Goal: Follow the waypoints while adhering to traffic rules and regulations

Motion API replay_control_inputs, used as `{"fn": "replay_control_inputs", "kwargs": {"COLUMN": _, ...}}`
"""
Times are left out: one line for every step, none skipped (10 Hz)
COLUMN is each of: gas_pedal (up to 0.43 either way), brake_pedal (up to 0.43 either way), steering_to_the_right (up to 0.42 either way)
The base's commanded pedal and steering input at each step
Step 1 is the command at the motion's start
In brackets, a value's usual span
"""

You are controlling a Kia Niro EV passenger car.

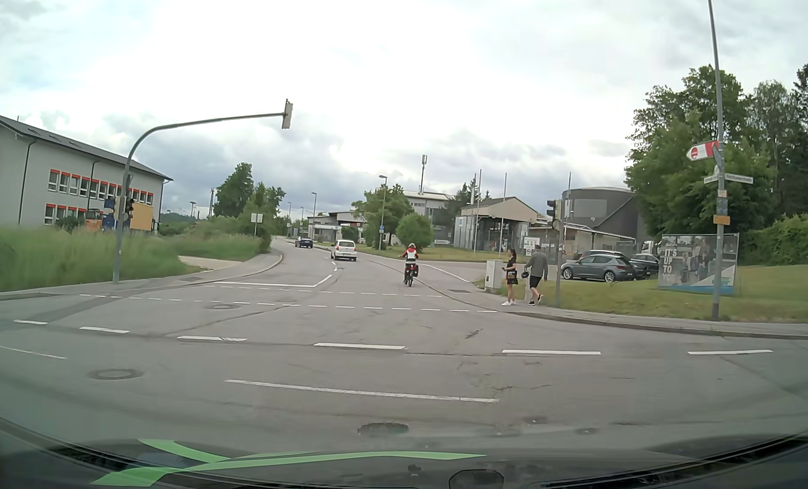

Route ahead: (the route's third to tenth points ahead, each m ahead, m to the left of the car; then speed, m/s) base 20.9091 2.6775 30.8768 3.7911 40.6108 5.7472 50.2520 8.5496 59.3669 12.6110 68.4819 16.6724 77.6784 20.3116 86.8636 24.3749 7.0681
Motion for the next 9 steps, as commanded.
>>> {"fn": "replay_control_inputs", "kwargs": {"gas_pedal": 0.11, "brake_pedal": 0.0, "steering_to_the_right": -0.015}}
{"fn": "replay_control_inputs", "kwargs": {"gas_pedal": 0.11, "brake_pedal": 0.0, "steering_to_the_right": -0.016}}
{"fn": "replay_control_inputs", "kwargs": {"gas_pedal": 0.11, "brake_pedal": 0.0, "steering_to_the_right": -0.016}}
{"fn": "replay_control_inputs", "kwargs": {"gas_pedal": 0.11, "brake_pedal": 0.0, "steering_to_the_right": -0.016}}
{"fn": "replay_control_inputs", "kwargs": {"gas_pedal": 0.11, "brake_pedal": 0.0, "steering_to_the_right": -0.016}}
{"fn": "replay_control_inputs", "kwargs": {"gas_pedal": 0.11, "brake_pedal": 0.0, "steering_to_the_right": -0.016}}
{"fn": "replay_control_inputs", "kwargs": {"gas_pedal": 0.098, "brake_pedal": 0.0, "steering_to_the_right": -0.018}}
{"fn": "replay_control_inputs", "kwargs": {"gas_pedal": 0.098, "brake_pedal": 0.0, "steering_to_the_right": -0.02}}
{"fn": "replay_control_inputs", "kwargs": {"gas_pedal": 0.098, "brake_pedal": 0.0, "steering_to_the_right": -0.021}}
